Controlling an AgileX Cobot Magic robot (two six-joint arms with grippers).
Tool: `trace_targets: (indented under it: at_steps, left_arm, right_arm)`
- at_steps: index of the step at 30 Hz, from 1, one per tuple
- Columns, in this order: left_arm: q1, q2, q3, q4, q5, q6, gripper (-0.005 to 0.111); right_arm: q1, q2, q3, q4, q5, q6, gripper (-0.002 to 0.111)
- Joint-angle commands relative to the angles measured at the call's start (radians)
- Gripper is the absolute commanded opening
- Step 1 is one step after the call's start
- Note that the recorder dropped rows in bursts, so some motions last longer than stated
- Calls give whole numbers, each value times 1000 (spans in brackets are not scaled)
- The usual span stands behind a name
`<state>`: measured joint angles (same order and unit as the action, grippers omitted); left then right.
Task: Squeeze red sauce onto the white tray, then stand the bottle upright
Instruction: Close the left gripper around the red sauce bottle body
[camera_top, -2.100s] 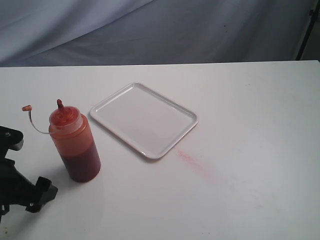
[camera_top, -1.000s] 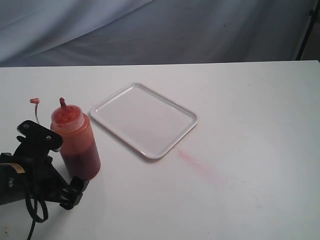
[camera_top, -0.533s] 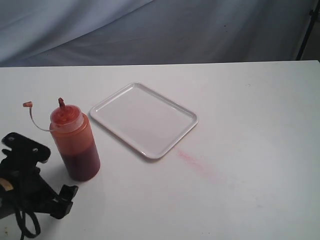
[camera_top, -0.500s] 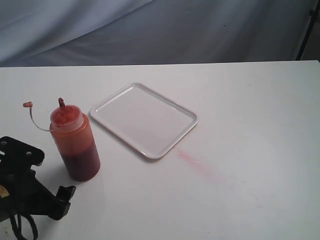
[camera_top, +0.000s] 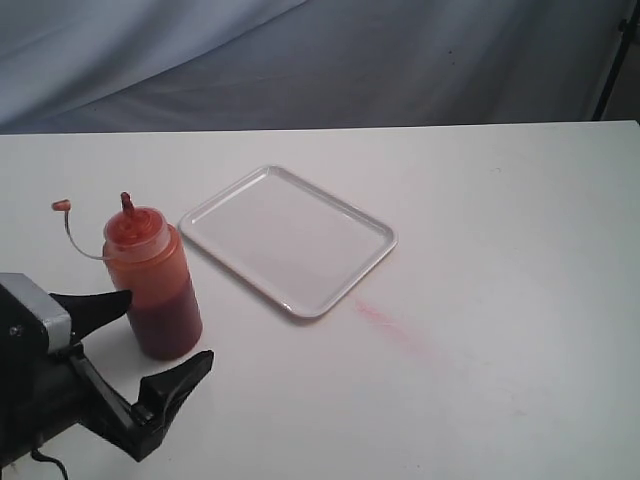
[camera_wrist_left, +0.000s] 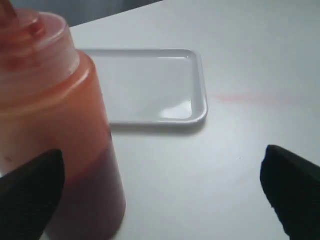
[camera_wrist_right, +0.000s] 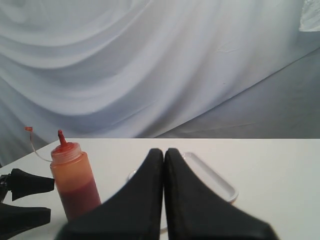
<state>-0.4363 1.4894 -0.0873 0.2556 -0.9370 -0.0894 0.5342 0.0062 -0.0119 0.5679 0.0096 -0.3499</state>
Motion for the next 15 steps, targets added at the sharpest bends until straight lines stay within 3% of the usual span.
trace_targets:
  at_steps: [1, 15]
  left_arm:
    - [-4, -6, -5, -95, 67, 17, 105]
    - [-4, 75, -44, -196, 89, 121, 105]
  right_arm:
    - [4, -6, -5, -7, -10, -13, 0]
    - [4, -6, -5, -7, -10, -13, 0]
